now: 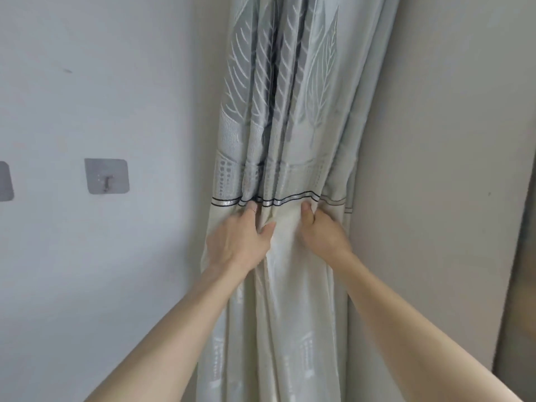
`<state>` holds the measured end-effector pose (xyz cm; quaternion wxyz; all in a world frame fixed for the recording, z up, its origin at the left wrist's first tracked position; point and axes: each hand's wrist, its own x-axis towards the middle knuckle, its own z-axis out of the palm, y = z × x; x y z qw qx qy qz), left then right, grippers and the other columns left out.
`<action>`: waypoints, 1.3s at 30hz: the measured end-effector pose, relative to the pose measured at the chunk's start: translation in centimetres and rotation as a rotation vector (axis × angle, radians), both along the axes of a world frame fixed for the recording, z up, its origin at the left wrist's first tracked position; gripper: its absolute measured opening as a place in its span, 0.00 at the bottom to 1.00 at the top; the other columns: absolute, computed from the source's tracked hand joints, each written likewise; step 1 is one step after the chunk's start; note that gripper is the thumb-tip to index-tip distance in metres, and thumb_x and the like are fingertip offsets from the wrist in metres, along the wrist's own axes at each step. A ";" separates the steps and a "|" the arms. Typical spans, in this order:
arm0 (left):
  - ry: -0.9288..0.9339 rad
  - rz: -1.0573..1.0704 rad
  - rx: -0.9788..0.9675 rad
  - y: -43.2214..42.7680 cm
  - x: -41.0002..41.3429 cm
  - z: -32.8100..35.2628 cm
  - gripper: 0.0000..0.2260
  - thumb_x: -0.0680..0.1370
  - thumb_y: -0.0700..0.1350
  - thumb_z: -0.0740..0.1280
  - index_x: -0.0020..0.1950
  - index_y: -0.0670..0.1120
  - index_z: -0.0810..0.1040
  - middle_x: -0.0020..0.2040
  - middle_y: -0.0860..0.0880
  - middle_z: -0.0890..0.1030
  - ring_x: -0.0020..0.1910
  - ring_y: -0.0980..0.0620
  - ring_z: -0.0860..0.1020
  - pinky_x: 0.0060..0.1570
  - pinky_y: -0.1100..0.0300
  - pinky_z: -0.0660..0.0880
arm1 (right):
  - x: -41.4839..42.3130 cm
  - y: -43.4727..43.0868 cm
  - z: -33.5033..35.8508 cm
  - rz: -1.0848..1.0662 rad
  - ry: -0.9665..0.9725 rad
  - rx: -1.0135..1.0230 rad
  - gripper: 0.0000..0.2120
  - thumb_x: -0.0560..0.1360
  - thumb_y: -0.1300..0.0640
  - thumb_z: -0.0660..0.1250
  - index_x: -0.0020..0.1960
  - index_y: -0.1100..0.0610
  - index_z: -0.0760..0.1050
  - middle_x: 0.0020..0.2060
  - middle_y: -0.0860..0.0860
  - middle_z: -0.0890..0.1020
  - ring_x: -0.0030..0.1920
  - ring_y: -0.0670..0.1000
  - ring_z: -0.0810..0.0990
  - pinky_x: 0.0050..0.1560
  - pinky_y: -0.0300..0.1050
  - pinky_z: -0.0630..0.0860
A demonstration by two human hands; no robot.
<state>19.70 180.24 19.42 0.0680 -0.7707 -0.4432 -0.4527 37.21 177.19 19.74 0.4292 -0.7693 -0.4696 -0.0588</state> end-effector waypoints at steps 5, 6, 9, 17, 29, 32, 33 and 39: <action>-0.222 -0.088 0.430 -1.9 -0.5 3.7 0.36 0.69 0.68 0.66 0.73 0.53 0.65 0.73 0.43 0.64 0.69 0.39 0.64 0.64 0.38 0.64 | -2.4 -4.7 0.3 -0.206 -0.045 0.382 0.28 0.74 0.43 0.65 0.67 0.56 0.62 0.65 0.58 0.69 0.60 0.62 0.73 0.51 0.54 0.71; -0.266 -0.172 0.384 -2.0 -0.5 4.5 0.39 0.68 0.69 0.67 0.75 0.56 0.60 0.76 0.44 0.58 0.74 0.40 0.59 0.67 0.37 0.61 | -3.1 -6.0 0.8 -0.252 -0.101 0.497 0.31 0.71 0.47 0.68 0.68 0.53 0.61 0.66 0.57 0.67 0.61 0.60 0.70 0.54 0.53 0.70; -0.409 -0.688 0.047 -2.6 0.2 5.6 0.46 0.65 0.63 0.74 0.75 0.65 0.48 0.78 0.50 0.52 0.71 0.72 0.54 0.68 0.61 0.61 | -4.8 -8.9 2.0 -0.238 -0.274 0.670 0.32 0.69 0.58 0.69 0.71 0.53 0.63 0.68 0.54 0.65 0.66 0.55 0.65 0.62 0.48 0.69; -0.485 -1.242 -0.408 -5.2 4.0 7.9 0.30 0.66 0.61 0.75 0.64 0.61 0.66 0.53 0.60 0.82 0.54 0.56 0.81 0.61 0.50 0.75 | -6.1 -15.2 2.8 -0.098 -0.069 0.577 0.33 0.75 0.41 0.60 0.77 0.50 0.59 0.76 0.50 0.61 0.75 0.47 0.56 0.74 0.51 0.56; -0.505 -0.665 0.209 -6.8 7.2 14.0 0.24 0.75 0.70 0.57 0.64 0.58 0.65 0.58 0.46 0.71 0.42 0.36 0.79 0.39 0.48 0.72 | -1.7 -14.5 16.8 -0.250 -0.246 0.750 0.25 0.78 0.35 0.54 0.73 0.28 0.51 0.74 0.48 0.61 0.60 0.47 0.70 0.59 0.45 0.62; -0.486 -0.558 0.261 -4.0 7.7 15.8 0.23 0.76 0.66 0.57 0.64 0.55 0.70 0.59 0.44 0.70 0.39 0.34 0.78 0.37 0.51 0.67 | -0.2 -11.5 20.0 -0.293 -0.274 0.733 0.25 0.77 0.32 0.51 0.71 0.26 0.48 0.75 0.52 0.59 0.65 0.57 0.72 0.61 0.49 0.63; -0.473 -0.536 0.230 -3.6 7.7 15.8 0.22 0.77 0.66 0.56 0.64 0.54 0.71 0.59 0.44 0.70 0.38 0.35 0.78 0.36 0.52 0.66 | 0.3 -10.8 20.2 -0.312 -0.279 0.689 0.25 0.77 0.33 0.50 0.72 0.27 0.47 0.75 0.54 0.60 0.66 0.59 0.71 0.63 0.51 0.65; -0.356 -0.296 0.400 4.1 7.7 16.7 0.15 0.81 0.54 0.59 0.62 0.47 0.74 0.56 0.42 0.72 0.36 0.33 0.78 0.32 0.50 0.67 | 2.9 0.1 22.1 -0.246 -0.355 0.498 0.24 0.82 0.43 0.47 0.78 0.40 0.50 0.67 0.57 0.75 0.64 0.64 0.73 0.63 0.56 0.69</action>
